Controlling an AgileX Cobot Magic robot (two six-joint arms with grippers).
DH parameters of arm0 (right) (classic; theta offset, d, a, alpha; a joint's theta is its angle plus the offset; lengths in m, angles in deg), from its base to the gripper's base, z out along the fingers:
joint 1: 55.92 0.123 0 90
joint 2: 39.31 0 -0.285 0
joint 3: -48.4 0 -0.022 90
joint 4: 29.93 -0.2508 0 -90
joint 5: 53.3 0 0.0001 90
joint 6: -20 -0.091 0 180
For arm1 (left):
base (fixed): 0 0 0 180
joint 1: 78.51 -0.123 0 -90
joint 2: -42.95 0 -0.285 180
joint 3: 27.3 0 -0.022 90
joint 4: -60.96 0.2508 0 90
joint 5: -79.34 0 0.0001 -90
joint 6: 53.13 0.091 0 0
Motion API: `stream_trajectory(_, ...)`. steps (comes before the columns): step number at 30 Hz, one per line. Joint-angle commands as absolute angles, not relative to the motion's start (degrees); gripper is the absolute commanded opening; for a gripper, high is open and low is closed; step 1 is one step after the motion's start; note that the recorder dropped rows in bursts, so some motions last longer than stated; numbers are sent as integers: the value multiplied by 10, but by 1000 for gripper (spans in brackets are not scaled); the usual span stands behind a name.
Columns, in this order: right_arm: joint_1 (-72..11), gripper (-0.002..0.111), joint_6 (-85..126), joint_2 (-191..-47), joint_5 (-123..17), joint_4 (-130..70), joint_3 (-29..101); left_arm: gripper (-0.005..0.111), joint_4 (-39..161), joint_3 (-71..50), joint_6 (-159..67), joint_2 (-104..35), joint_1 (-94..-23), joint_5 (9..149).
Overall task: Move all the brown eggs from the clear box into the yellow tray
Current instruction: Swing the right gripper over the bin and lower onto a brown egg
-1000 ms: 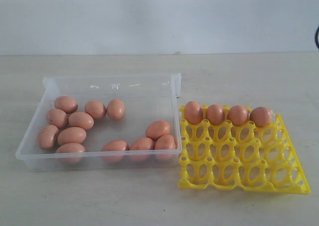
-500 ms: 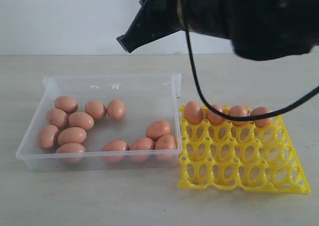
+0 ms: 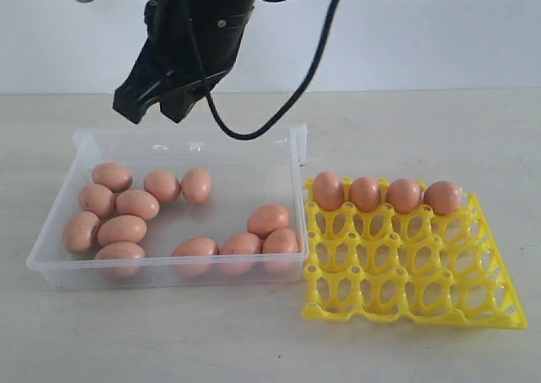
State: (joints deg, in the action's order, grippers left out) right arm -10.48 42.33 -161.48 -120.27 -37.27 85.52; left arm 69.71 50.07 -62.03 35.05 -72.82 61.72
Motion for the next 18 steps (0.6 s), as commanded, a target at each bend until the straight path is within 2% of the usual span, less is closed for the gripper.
stream_trajectory(1,-112,0,460,-1685,-1233,-363,884,22,694,499,-626,352,-726,618)
stream_trajectory(5,-114,1,535,-1727,-1233,-363,884,22,694,499,-626,352,-726,618)
stream_trajectory(8,-114,12,591,-1744,-1233,-330,884,22,694,499,-626,352,-726,618)
stream_trajectory(11,-116,34,615,-1748,-1233,-286,884,22,694,499,-626,352,-726,618)
stream_trajectory(12,-124,48,615,-1748,-1233,-281,884,22,694,499,-626,352,-726,618)
stream_trajectory(14,-140,56,610,-1754,-1233,-281,884,22,694,499,-626,352,-726,618)
stream_trajectory(18,-154,56,584,-1758,-1233,-311,883,22,694,499,-626,352,-726,618)
